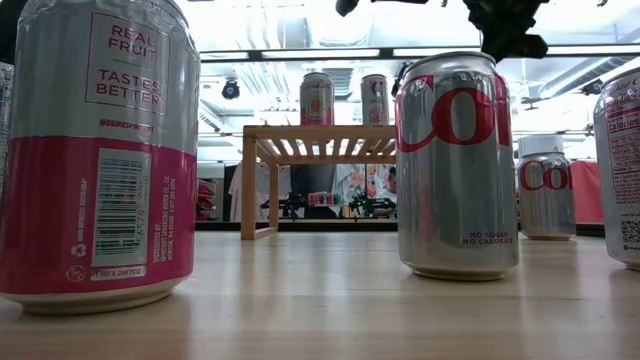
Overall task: Place canned beverage on shelf
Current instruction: Put the orange and white soda can on the shelf
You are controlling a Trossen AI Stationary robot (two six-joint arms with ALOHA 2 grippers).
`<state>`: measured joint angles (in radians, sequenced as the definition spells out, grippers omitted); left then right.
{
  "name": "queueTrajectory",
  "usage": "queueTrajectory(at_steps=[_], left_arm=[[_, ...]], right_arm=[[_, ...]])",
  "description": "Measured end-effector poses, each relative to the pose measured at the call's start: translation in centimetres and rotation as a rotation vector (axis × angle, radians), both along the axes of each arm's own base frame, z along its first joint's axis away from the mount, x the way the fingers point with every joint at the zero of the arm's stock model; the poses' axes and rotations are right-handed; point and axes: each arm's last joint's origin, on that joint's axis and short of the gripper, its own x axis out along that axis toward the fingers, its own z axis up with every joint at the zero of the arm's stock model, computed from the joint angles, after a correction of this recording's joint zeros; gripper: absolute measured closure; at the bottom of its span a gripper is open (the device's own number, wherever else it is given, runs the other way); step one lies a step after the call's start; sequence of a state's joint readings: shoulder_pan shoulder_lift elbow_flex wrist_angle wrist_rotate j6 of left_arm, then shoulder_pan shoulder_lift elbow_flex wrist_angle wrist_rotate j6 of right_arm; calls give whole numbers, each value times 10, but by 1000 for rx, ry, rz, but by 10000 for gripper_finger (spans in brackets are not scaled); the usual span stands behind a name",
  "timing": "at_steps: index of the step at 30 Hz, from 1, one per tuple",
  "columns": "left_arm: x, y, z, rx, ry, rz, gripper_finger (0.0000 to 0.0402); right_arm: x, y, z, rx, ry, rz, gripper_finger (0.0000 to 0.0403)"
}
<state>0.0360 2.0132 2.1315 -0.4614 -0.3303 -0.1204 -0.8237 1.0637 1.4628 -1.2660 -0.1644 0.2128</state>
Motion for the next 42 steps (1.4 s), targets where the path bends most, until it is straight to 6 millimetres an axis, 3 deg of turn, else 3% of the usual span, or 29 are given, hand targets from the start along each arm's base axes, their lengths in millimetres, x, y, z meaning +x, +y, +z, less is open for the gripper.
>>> queueTrajectory(at_steps=[17,24,29,42], left_arm=[[0,0,0,0,-2,0,402],[0,0,1,0,-8,1,402],[0,0,1,0,-8,1,402],[0,0,1,-4,-8,2,402]], right_arm=[[3,2,2,-1,-37,57,394],[11,-8,7,-125,-71,58,394],[20,-13,2,-73,-94,106,394],[26,4,5,-70,-112,197,394]])
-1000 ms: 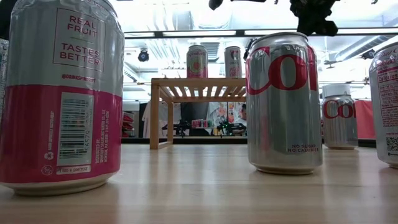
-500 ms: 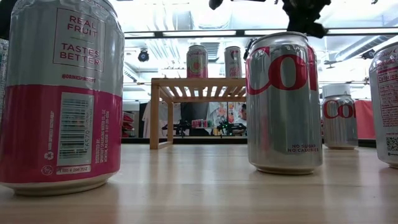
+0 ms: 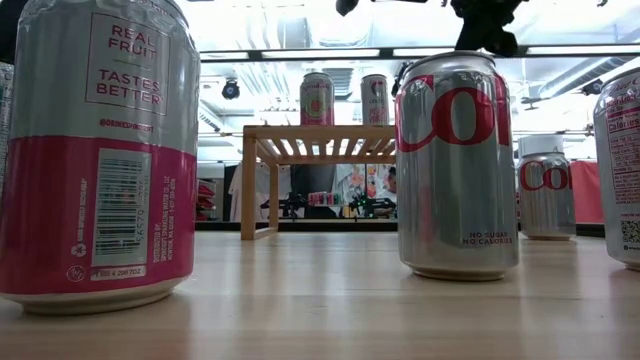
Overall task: Place canned beverage on shelf
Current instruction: Put the orange and white soda can on the shelf
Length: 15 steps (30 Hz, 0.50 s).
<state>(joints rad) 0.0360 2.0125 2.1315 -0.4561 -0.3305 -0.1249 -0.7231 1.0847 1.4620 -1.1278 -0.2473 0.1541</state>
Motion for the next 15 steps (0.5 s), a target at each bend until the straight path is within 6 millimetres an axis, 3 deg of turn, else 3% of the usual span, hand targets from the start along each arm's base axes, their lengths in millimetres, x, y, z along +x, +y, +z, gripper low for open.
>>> queueTrajectory(at_steps=[15], left_arm=[[0,0,0,0,0,0,402]], right_arm=[[6,-6,3,-93,-19,-50,394]])
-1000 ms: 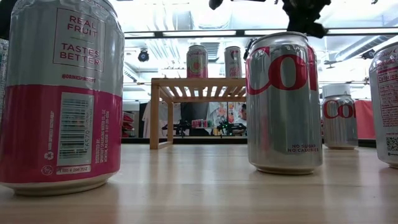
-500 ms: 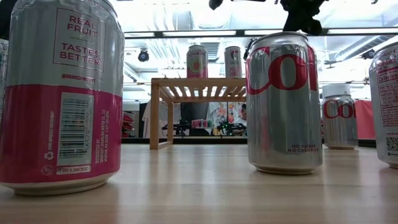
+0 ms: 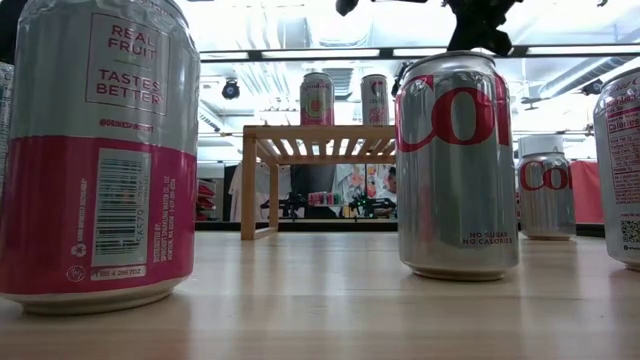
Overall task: Place canned beverage on shelf
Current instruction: Put the orange and white soda can on the shelf
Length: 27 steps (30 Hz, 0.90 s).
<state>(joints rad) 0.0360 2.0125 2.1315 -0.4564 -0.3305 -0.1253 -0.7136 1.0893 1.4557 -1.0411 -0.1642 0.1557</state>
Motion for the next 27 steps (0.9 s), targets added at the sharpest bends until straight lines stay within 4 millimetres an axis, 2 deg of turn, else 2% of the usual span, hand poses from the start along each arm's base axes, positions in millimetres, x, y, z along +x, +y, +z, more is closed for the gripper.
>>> queueTrajectory(at_steps=[9,17,27], left_arm=[[0,0,0,0,0,0,402],[0,0,0,0,0,0,402],[0,0,0,0,-2,0,402]], right_arm=[[9,-8,-10,35,44,-7,394],[1,0,-10,72,74,-13,394],[2,1,-9,55,64,-1,394]])
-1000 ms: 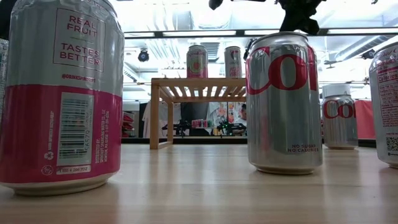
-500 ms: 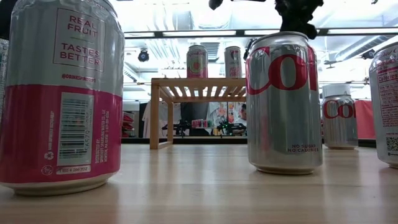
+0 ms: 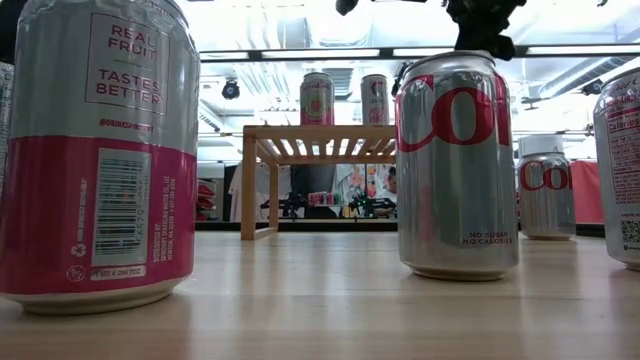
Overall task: Place canned beverage on shelf
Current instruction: Put the orange and white soda can on the shelf, then put the bottom white and yellow soda can on the shelf
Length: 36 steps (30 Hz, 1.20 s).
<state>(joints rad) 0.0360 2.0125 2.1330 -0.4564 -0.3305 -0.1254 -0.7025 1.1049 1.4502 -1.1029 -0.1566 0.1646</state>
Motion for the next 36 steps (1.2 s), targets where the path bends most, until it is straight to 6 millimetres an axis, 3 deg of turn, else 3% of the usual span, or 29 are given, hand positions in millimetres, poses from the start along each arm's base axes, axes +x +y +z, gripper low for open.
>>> queueTrajectory(at_steps=[8,14,26,31,36], left_arm=[[-3,-4,3,-50,-13,9,402],[-25,-23,10,-155,65,13,402],[-106,-63,34,-487,270,131,402],[-138,-59,45,-473,347,149,402],[-167,-52,46,-346,521,163,402]], right_arm=[[-4,3,17,-50,-48,5,394],[-5,4,20,-67,-44,22,394],[-4,3,21,-108,-40,55,394],[-4,3,21,-42,-60,-8,394],[-9,8,21,71,-61,-106,394]])
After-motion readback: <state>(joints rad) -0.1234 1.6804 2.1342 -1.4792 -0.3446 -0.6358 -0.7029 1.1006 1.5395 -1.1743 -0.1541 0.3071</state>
